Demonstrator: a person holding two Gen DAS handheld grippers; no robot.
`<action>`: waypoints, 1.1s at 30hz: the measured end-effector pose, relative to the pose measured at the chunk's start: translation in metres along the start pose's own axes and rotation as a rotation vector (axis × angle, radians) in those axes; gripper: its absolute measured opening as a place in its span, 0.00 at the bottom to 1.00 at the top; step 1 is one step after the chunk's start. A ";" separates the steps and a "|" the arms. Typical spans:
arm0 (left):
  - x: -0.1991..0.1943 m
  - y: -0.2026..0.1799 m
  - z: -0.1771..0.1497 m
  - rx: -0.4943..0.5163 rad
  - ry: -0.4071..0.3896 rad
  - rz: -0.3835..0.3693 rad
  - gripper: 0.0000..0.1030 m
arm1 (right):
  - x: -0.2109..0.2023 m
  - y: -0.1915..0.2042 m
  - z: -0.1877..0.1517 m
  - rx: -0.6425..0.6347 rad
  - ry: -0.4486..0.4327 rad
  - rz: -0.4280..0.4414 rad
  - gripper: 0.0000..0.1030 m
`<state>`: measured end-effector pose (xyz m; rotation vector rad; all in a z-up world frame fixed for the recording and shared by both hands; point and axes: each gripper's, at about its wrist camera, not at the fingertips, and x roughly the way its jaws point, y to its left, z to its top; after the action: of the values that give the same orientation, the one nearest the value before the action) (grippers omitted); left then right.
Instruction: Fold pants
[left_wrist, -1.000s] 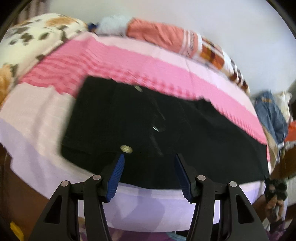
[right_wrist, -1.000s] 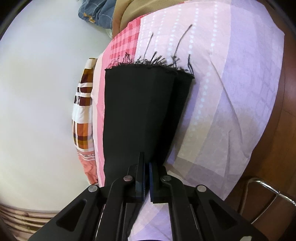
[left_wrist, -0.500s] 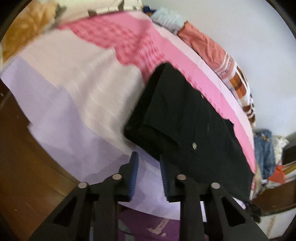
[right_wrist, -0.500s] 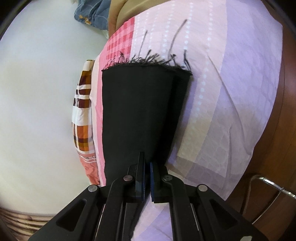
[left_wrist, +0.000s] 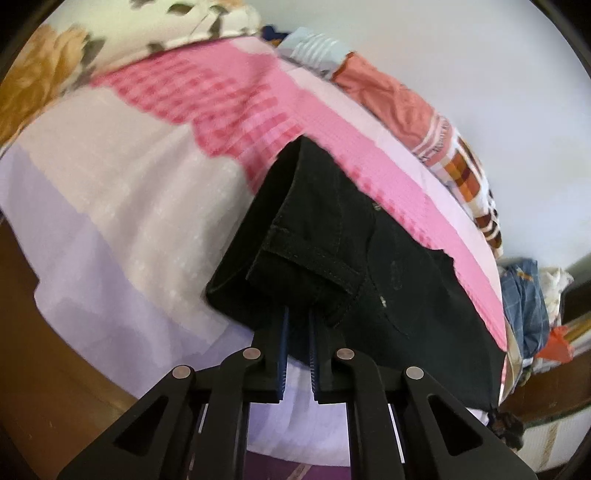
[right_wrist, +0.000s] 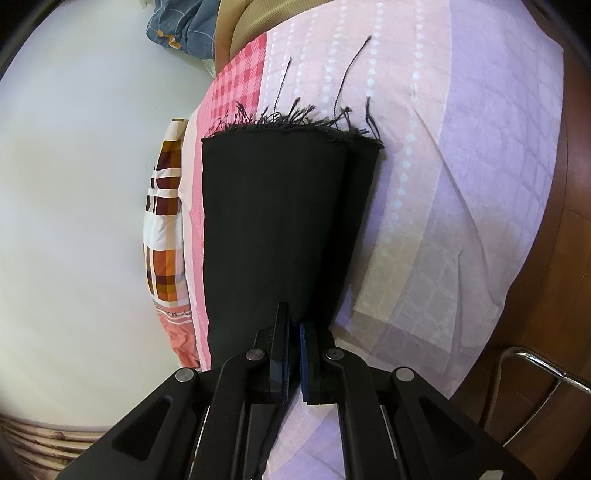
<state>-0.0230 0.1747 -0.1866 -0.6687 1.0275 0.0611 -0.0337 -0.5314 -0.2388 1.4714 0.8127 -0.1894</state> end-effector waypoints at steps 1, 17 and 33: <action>0.002 0.007 -0.002 -0.040 0.017 -0.008 0.10 | 0.000 0.000 0.000 0.000 0.000 0.000 0.04; 0.002 -0.006 0.008 0.047 -0.027 0.072 0.34 | -0.008 0.007 0.000 -0.051 -0.036 -0.021 0.04; 0.003 -0.003 0.004 0.088 -0.030 0.119 0.22 | -0.038 -0.016 0.017 0.018 -0.129 0.043 0.06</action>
<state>-0.0176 0.1740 -0.1859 -0.5247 1.0341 0.1284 -0.0644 -0.5633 -0.2314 1.4760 0.6764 -0.2573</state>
